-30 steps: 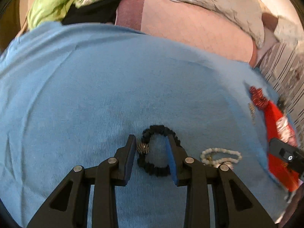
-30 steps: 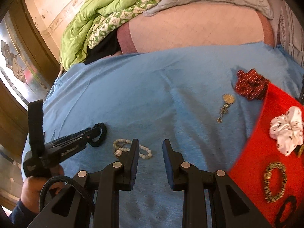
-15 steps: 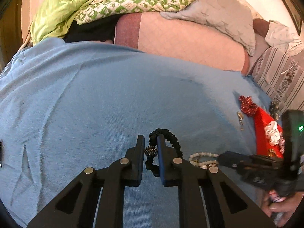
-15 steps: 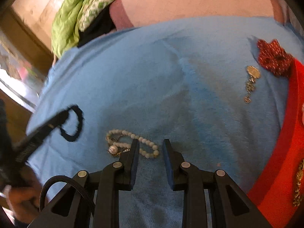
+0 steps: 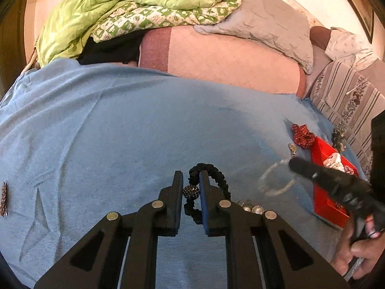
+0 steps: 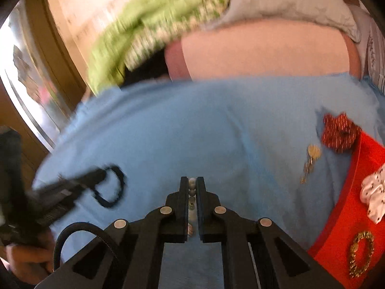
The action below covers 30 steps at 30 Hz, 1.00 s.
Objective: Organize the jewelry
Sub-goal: 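Grasp the black beaded bracelet with the left tool while the right tool grasps the pearl bracelet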
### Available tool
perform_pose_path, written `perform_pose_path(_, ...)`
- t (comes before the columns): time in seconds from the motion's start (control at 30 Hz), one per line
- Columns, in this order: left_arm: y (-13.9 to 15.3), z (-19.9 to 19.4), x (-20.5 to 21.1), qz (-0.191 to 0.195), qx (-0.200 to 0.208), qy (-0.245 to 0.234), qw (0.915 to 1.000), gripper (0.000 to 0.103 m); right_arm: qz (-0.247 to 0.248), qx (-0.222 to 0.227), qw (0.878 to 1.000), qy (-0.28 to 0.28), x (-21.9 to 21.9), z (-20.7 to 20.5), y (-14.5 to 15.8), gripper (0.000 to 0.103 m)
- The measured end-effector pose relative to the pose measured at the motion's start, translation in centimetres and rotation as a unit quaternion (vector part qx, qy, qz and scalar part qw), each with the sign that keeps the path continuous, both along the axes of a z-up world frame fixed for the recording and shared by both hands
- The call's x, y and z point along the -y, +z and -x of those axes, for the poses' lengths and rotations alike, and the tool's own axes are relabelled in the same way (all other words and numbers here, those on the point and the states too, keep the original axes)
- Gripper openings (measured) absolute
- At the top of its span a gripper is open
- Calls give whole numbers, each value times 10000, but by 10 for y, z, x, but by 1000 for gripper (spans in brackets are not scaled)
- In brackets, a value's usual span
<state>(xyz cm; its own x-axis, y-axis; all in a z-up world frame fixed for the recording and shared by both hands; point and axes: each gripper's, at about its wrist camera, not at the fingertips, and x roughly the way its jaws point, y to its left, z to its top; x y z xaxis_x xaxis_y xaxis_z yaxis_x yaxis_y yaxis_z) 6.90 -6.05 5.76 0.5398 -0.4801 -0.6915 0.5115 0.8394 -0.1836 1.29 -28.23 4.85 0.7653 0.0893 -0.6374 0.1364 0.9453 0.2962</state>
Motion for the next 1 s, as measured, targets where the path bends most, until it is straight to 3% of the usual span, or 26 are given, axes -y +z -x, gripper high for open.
perform_pose_path(0.17,1,5,9,-35,54,-71,10000,13,-177,387,9991,2,7,15,15,6)
perform_pose_path(0.7,-4,14,33,-426,256,-321,9982,13,-310,304,9989,-173,22,22,15,6)
perform_pose_path(1.0,-4,14,31,-430,272,-315,9982,13,-285,233,9992,-163,19,20,11,6)
